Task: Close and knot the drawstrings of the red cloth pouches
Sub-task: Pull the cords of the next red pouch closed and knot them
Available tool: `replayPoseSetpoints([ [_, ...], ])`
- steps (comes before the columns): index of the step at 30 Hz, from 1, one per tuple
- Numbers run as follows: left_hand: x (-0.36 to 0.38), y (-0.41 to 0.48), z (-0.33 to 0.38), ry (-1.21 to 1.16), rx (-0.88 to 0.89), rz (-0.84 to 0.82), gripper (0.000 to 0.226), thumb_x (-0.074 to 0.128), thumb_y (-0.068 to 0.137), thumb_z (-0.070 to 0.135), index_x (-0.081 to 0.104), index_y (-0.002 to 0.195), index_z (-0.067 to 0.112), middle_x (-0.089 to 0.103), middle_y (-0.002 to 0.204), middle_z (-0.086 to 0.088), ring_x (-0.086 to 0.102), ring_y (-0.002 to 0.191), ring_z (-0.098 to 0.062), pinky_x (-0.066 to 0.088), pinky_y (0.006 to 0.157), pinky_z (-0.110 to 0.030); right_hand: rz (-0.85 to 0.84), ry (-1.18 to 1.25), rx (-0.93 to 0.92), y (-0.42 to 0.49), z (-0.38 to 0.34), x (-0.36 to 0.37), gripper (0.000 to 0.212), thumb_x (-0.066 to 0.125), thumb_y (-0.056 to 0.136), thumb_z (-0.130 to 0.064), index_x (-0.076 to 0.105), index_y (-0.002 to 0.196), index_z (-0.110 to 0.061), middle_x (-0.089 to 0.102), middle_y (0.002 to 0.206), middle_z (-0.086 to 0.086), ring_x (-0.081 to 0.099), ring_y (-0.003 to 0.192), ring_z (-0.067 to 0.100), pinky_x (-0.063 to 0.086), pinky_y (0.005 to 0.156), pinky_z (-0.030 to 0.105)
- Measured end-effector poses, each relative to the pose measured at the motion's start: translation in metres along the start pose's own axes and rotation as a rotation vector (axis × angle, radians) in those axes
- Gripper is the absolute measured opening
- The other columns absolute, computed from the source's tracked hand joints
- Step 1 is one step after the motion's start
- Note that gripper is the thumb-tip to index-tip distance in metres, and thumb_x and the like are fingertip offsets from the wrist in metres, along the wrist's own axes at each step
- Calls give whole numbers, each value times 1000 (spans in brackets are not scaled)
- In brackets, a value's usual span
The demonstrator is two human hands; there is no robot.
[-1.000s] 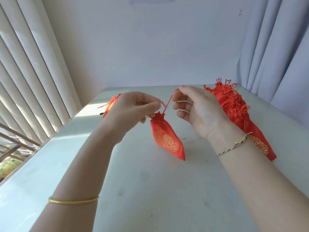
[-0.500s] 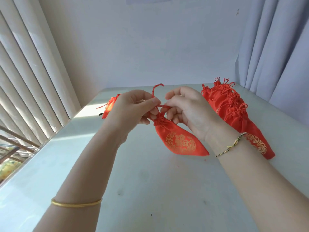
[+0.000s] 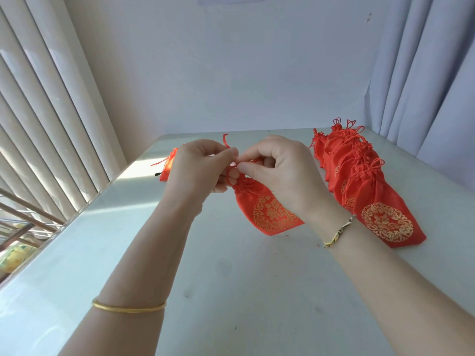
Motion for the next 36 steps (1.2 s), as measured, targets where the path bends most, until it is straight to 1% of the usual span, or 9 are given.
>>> replayPoseSetpoints([
  [5,-2,1,2,-18,-2,-15,9,61,88,13,66,88,5,65,51,0,61,46,-8,49,46,-17,-36,-154,-76,0,0,2,6,69,79,-10,74,82,-12,48,68,-12,51,60,-3,35,59,9],
  [10,-4,-2,4,63,-9,-207,39,67,79,1,52,113,13,69,88,-12,69,78,-22,57,80,-35,-25,-120,67,1,4,-3,11,62,81,-7,70,74,-5,55,57,-12,51,49,0,36,51,11],
  [16,5,-4,3,329,323,22,36,59,80,-1,44,80,32,55,94,-1,65,77,-16,46,54,-19,-83,601,531,1,7,-2,16,54,86,3,59,73,-2,47,44,-3,40,29,1,29,33,13],
  [19,7,-2,3,360,401,19,33,58,81,-3,53,69,27,56,97,-4,67,69,-10,52,64,-23,-150,744,658,4,15,-3,21,56,86,-2,55,66,-7,39,53,1,29,34,4,24,35,16],
  [21,8,-1,2,377,407,23,27,59,83,0,60,71,24,56,100,-2,66,67,-5,50,63,-16,-135,817,711,4,19,-4,25,57,85,-2,54,61,-8,39,53,2,27,36,6,23,37,16],
  [23,8,0,2,401,404,25,20,59,84,3,66,77,21,57,103,0,66,71,-2,47,60,-12,-121,872,735,5,21,-4,26,58,85,-3,54,60,-8,40,53,2,28,36,6,22,38,17],
  [26,7,0,2,399,374,0,14,62,81,8,70,85,19,56,106,4,65,76,1,54,66,-19,-125,914,738,5,23,-4,25,58,85,-3,54,60,-7,42,52,2,30,37,7,24,39,18],
  [30,8,-1,2,416,382,-37,7,70,78,13,69,84,17,56,104,3,63,76,8,46,56,-6,-158,904,724,5,22,-3,28,55,87,-4,50,60,-8,42,52,2,31,37,7,26,39,18],
  [36,6,-1,1,508,478,-13,9,70,80,14,63,76,18,53,90,9,59,76,0,46,71,-10,-210,899,675,4,23,-5,19,55,87,-4,57,68,-6,40,51,-1,30,38,5,26,40,18],
])
Point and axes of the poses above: each hand's wrist, its own y-axis towards the middle knuckle, its own x-axis out of the palm, z = x × y, the point moved 1 cm from there along y, towards the middle knuckle
